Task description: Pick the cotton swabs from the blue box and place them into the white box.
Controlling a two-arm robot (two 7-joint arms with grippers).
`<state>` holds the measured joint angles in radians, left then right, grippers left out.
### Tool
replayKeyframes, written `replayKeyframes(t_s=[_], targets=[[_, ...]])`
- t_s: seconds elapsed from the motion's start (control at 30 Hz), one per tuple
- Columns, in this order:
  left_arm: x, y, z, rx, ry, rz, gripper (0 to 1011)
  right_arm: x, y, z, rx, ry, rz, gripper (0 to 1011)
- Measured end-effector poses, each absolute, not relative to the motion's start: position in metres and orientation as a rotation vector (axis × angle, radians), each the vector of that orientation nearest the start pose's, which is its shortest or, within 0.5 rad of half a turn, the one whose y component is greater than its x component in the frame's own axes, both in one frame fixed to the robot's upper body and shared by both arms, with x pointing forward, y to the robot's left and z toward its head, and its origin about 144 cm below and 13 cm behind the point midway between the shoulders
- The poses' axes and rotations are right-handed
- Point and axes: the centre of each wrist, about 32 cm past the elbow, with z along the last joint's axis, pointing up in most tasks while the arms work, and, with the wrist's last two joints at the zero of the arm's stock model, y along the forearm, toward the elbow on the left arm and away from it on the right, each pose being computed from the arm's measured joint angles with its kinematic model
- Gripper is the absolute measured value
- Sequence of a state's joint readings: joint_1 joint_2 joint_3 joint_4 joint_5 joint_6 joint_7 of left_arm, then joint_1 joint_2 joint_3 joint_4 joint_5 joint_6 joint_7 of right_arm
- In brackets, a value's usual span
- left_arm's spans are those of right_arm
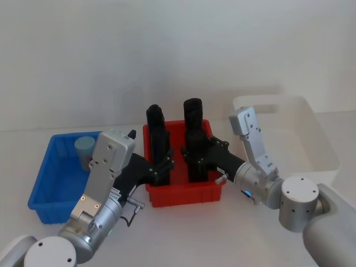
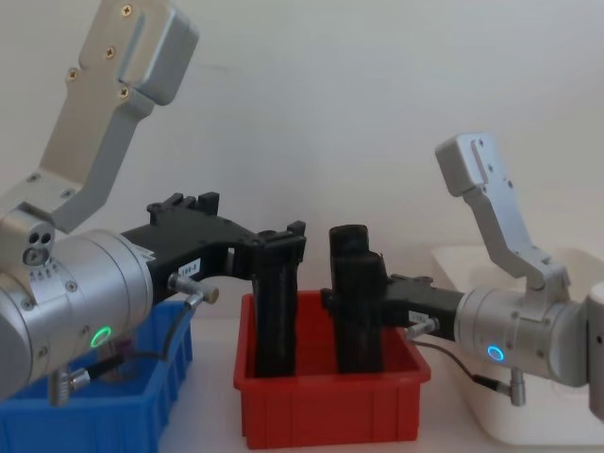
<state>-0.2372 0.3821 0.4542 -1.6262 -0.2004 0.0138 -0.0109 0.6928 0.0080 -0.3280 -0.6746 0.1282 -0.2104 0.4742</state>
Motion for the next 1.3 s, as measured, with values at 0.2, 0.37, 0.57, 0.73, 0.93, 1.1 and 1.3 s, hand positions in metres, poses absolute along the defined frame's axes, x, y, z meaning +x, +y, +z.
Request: replayKeyframes(t_s=[0.2, 0.37, 0.57, 0.73, 0.93, 1.1, 1.3], targets=[[0.492, 0.198, 1.204, 0.061, -0.268, 1.124, 1004, 0.628, -0.165, 1.145, -0.082, -0.042, -0.872, 554], [0.492, 0.198, 1.204, 0.061, -0.268, 1.124, 1004, 0.629, -0.166, 1.145, -0.078, -0.044, -0.874, 517], [0.492, 0.198, 1.204, 0.061, -0.268, 1.124, 1004, 0.626, -0.169, 1.149, -0.047, -0.056, -0.887, 499], [0.492, 0.198, 1.204, 0.061, -0.268, 1.124, 1004, 0.621, -0.172, 1.155, -0.017, -0.069, -0.901, 499], [0.492, 0.198, 1.204, 0.061, -0.268, 1.124, 1004, 0.614, -0.176, 1.168, 0.037, -0.099, -0.918, 501], [0.492, 0.198, 1.204, 0.061, -0.268, 1.124, 1004, 0.606, -0.181, 1.182, 0.089, -0.132, -0.935, 499], [0.492, 0.198, 1.204, 0.061, -0.268, 1.124, 1004, 0.594, -0.186, 1.199, 0.149, -0.178, -0.951, 499]])
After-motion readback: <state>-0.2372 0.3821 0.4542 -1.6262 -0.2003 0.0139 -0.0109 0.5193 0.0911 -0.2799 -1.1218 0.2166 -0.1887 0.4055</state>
